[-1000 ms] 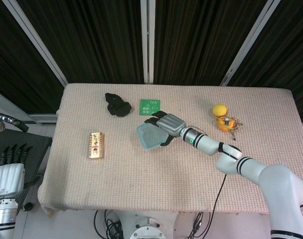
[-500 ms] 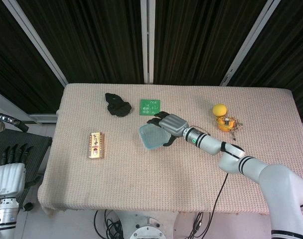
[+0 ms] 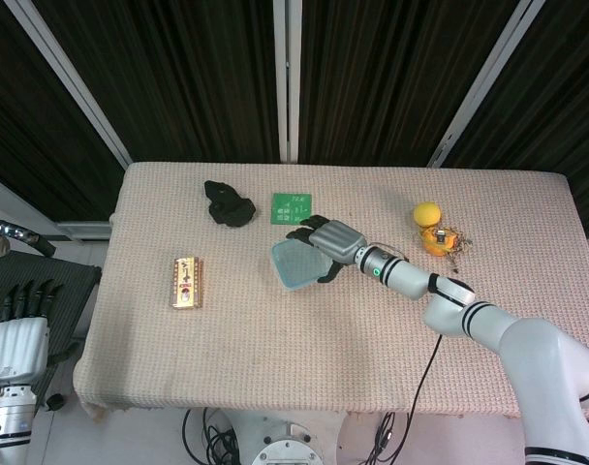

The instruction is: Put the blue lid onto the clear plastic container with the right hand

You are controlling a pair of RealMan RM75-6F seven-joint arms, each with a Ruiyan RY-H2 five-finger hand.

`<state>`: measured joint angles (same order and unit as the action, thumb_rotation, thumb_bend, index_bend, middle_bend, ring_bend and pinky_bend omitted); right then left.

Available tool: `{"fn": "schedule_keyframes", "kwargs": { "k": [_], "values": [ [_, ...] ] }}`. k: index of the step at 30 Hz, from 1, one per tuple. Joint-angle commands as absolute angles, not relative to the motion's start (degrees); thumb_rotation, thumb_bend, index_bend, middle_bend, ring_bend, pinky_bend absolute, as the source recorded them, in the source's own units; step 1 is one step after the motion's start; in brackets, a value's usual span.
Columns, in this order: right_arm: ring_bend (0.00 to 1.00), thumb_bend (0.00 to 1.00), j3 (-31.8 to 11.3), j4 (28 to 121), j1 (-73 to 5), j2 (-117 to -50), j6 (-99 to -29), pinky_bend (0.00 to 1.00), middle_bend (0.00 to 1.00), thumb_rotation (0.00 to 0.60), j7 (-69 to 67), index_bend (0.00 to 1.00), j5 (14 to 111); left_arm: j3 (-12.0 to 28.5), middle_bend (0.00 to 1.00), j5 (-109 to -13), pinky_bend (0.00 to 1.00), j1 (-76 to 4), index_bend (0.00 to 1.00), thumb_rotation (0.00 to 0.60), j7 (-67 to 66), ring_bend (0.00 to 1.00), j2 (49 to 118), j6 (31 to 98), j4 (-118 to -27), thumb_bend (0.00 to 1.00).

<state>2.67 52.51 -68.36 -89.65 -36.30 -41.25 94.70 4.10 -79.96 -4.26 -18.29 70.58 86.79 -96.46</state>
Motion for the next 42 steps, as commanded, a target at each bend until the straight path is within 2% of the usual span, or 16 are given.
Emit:
{"fn": "schedule_keyframes", "kwargs": {
  "k": [1,21,27,30,33,42],
  "values": [
    [0.00,0.22,2.8,52.2,-68.5,-89.9,-36.1,0.00,0.30,0.600,-41.3,0.09,94.6,4.1,0.09,-80.0,0.00,-4.3,0.16,0.600,-18.3,0.00,70.6,86.8,-96.5,0.00],
    [0.00,0.22,4.2,51.3,-69.7,-91.1,-36.0,0.00,0.30,0.600,-41.9,0.09,95.3,4.0,0.09,-80.0,0.00,-4.2,0.16,0.600,-18.4,0.00,70.7,87.0,-96.5,0.00],
    [0.00,0.21,4.6,51.1,-69.8,-91.3,-35.7,0.00,0.28,0.600,-41.7,0.05,95.2,4.0,0.09,-80.0,0.00,-4.2,0.16,0.600,-18.3,0.00,70.7,86.9,-96.4,0.00],
    [0.00,0.13,4.6,51.5,-69.9,-91.0,-35.3,0.00,0.22,0.600,-41.7,0.01,94.9,4.1,0.09,-80.0,0.00,-4.3,0.16,0.600,-18.2,0.00,70.8,86.9,-96.3,0.00],
    [0.00,0.04,4.6,52.2,-69.9,-90.5,-35.0,0.00,0.16,0.600,-41.7,0.00,94.7,4.1,0.09,-80.0,0.00,-4.3,0.16,0.600,-18.2,0.00,70.9,86.8,-96.2,0.00],
    [0.00,0.01,4.4,54.2,-69.8,-89.4,-35.9,0.00,0.09,0.600,-40.9,0.00,94.5,4.2,0.09,-80.0,0.00,-4.3,0.16,0.600,-18.0,0.00,70.9,87.0,-95.9,0.00]
  ]
}}
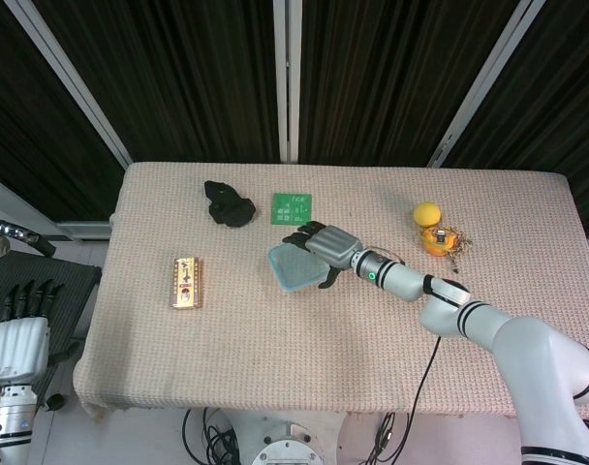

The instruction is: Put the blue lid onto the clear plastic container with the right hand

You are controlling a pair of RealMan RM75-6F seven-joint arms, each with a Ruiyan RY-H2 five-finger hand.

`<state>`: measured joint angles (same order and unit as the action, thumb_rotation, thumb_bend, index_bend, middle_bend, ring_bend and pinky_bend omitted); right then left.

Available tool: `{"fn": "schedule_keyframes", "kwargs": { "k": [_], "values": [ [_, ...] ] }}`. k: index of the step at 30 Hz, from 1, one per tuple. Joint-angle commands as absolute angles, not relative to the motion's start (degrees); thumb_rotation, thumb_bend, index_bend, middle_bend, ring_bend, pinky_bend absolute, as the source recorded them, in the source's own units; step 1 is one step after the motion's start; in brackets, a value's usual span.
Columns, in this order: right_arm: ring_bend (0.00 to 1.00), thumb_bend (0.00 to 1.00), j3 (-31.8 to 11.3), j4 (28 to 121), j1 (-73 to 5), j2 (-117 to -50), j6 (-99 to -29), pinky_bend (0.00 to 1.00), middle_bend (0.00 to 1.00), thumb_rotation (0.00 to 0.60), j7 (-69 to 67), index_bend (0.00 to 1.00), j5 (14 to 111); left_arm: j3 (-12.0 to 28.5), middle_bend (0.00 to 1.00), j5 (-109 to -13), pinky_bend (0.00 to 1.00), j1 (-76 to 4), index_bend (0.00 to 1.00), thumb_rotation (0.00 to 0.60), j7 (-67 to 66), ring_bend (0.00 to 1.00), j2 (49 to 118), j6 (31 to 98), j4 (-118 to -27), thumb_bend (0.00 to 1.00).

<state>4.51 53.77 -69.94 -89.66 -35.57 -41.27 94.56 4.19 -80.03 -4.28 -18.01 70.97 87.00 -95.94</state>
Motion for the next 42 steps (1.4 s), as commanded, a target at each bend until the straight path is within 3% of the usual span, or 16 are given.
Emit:
{"fn": "schedule_keyframes", "kwargs": {
  "k": [1,10,15,32,42],
  "values": [
    [0.00,0.01,4.3,54.5,-69.7,-89.2,-36.2,0.00,0.09,0.600,-40.8,0.00,94.4,4.2,0.09,-80.0,0.00,-4.3,0.16,0.600,-18.0,0.00,70.9,87.1,-95.9,0.00],
    [0.00,0.01,3.6,60.7,-67.2,-85.8,-41.9,0.00,0.07,0.600,-36.2,0.00,94.6,4.3,0.09,-80.5,0.00,-4.5,0.16,0.600,-17.8,0.00,70.6,86.9,-95.9,0.00],
    [0.00,0.01,3.9,64.2,-66.5,-84.9,-43.3,0.00,0.11,0.600,-35.0,0.00,95.3,4.2,0.09,-80.4,0.00,-4.5,0.16,0.600,-17.3,0.00,71.0,86.7,-95.4,0.00],
    [0.00,0.01,3.4,62.4,-67.4,-89.0,-38.5,0.00,0.14,0.600,-33.1,0.00,93.7,3.9,0.09,-80.8,0.00,-4.0,0.16,0.600,-15.6,0.00,71.3,87.1,-94.1,0.00],
    [0.00,0.01,2.8,66.2,-63.1,-85.5,-46.7,0.00,0.14,0.600,-30.9,0.00,94.0,4.0,0.09,-81.1,0.00,-4.0,0.16,0.600,-15.1,0.00,71.3,87.3,-93.7,0.00]
  ]
}}
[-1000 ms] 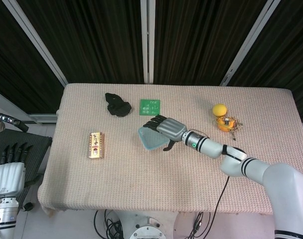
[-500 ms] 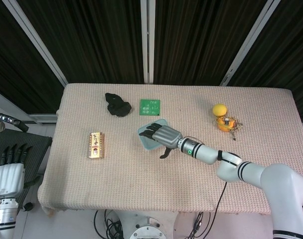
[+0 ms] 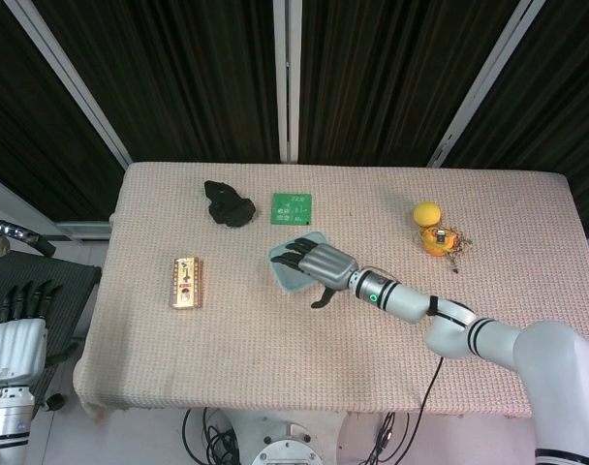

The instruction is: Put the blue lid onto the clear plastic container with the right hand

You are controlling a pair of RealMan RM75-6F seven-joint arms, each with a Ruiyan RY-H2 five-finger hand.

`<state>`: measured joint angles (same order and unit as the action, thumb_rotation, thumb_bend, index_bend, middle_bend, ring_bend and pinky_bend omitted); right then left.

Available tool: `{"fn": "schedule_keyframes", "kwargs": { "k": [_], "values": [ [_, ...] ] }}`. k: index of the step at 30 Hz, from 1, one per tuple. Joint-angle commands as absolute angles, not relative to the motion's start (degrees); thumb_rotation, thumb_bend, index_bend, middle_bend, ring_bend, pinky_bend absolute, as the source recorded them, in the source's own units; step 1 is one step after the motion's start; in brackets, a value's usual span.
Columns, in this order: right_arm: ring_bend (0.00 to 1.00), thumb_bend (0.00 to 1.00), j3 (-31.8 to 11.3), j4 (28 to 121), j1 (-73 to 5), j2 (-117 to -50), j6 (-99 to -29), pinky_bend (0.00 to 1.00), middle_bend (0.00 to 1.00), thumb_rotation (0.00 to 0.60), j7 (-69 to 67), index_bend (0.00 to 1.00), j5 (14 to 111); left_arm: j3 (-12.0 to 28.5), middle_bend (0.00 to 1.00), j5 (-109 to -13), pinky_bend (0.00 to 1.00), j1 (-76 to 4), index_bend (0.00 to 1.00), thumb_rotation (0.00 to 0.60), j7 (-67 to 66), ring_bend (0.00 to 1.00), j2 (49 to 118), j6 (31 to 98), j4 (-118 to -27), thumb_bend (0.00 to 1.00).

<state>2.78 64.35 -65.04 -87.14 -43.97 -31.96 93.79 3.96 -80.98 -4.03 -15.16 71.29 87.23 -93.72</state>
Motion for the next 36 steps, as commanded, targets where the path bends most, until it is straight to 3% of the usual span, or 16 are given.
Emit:
{"fn": "schedule_keyframes", "kwargs": {
  "k": [1,8,14,30,36],
  "values": [
    [0.00,0.01,3.0,67.0,-62.6,-85.0,-47.4,0.00,0.14,0.600,-30.7,0.00,94.1,4.0,0.09,-81.1,0.00,-4.0,0.16,0.600,-15.1,0.00,71.3,87.4,-93.7,0.00],
    [0.00,0.01,5.3,71.5,-59.7,-82.9,-49.8,0.00,0.15,0.600,-29.0,0.00,95.8,3.9,0.09,-81.3,0.00,-4.0,0.16,0.600,-15.1,0.00,71.6,87.3,-93.6,0.00],
    [0.00,0.01,5.9,71.1,-59.6,-83.8,-47.6,0.00,0.17,0.600,-28.6,0.00,95.8,3.8,0.09,-81.8,0.00,-3.8,0.16,0.600,-15.2,0.00,71.5,87.8,-93.7,0.00],
    [0.00,0.01,5.8,69.6,-59.3,-85.3,-45.8,0.00,0.17,0.600,-28.5,0.00,95.7,3.5,0.09,-81.9,0.00,-3.3,0.16,0.600,-14.5,0.00,71.7,88.1,-93.1,0.00],
    [0.00,0.01,4.2,70.6,-58.7,-84.2,-48.8,0.00,0.17,0.600,-28.4,0.00,95.7,3.5,0.09,-82.1,0.00,-3.2,0.16,0.600,-14.1,0.00,71.7,88.2,-92.8,0.00]
  ]
}}
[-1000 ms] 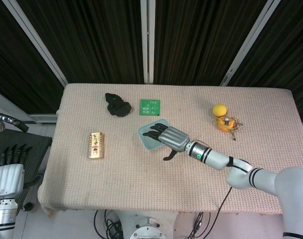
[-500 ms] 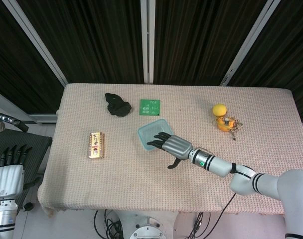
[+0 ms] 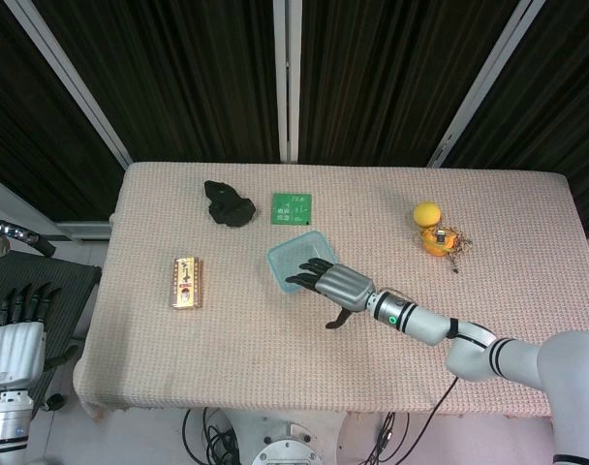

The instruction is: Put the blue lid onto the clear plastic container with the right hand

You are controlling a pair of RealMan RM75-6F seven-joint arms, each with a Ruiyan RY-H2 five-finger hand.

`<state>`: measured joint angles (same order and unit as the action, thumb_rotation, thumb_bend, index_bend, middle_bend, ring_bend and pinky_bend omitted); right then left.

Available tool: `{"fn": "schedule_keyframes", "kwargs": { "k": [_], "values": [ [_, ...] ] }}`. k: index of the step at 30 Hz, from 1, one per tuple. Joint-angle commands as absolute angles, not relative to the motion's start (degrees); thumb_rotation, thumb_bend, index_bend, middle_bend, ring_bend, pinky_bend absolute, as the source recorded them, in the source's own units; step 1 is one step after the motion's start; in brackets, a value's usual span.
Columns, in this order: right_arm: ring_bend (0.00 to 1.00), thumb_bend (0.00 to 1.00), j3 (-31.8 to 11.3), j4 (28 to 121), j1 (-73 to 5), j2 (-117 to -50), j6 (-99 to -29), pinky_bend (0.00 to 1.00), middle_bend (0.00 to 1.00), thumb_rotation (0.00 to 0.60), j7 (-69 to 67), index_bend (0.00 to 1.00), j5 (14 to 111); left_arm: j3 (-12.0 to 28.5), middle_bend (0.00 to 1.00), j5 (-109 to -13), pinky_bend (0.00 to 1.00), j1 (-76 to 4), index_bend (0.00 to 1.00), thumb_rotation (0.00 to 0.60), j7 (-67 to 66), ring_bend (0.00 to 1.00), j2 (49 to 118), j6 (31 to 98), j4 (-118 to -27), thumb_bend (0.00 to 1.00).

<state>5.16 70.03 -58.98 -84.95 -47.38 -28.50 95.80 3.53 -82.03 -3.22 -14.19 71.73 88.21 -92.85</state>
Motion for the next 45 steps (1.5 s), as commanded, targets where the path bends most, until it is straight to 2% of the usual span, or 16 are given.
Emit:
{"fn": "schedule_keyframes", "kwargs": {
  "k": [1,9,17,26,32,37,41,45],
  "values": [
    [0.00,0.01,3.8,70.8,-58.7,-83.9,-49.1,0.00,0.17,0.600,-28.2,0.00,95.5,3.5,0.09,-82.1,0.00,-3.2,0.16,0.600,-14.1,0.00,71.7,88.2,-92.8,0.00],
    [0.00,0.01,0.5,69.2,-59.6,-84.4,-45.3,0.00,0.14,0.600,-25.3,0.00,91.1,3.5,0.09,-82.4,0.00,-3.1,0.16,0.600,-13.8,0.00,71.9,88.3,-92.5,0.00],
    [0.00,0.01,0.1,64.6,-60.8,-88.3,-39.5,0.00,0.14,0.600,-25.3,0.00,88.7,3.3,0.09,-82.5,0.00,-2.8,0.16,0.600,-13.5,0.00,72.0,88.5,-92.3,0.00],
    [0.00,0.01,0.6,64.8,-60.1,-88.4,-40.5,0.00,0.15,0.600,-25.6,0.00,89.7,3.2,0.09,-82.8,0.00,-2.6,0.16,0.600,-12.9,0.00,72.1,88.7,-91.8,0.00],
    [0.00,0.01,-0.7,69.6,-57.0,-83.9,-47.0,0.00,0.15,0.600,-23.5,0.00,89.4,3.4,0.09,-83.1,0.00,-2.7,0.16,0.600,-12.3,0.00,72.1,88.8,-91.3,0.00],
    [0.00,0.01,-1.7,77.3,-50.4,-77.2,-54.8,0.00,0.14,0.600,-15.8,0.00,85.7,3.8,0.09,-84.0,0.00,-3.2,0.16,0.600,-11.8,0.00,71.9,89.0,-90.9,0.00],
    [0.00,0.01,-1.8,85.5,-41.1,-72.1,-66.3,0.00,0.12,0.600,-4.4,0.00,80.9,4.0,0.09,-84.6,0.00,-3.7,0.16,0.600,-11.6,0.00,71.7,88.8,-90.8,0.00],
    [0.00,0.02,0.0,91.6,-31.9,-69.0,-76.9,0.00,0.08,0.600,3.3,0.00,78.6,4.2,0.09,-85.2,0.00,-4.3,0.16,0.600,-11.5,0.00,71.6,88.5,-90.7,0.00]
  ]
}}
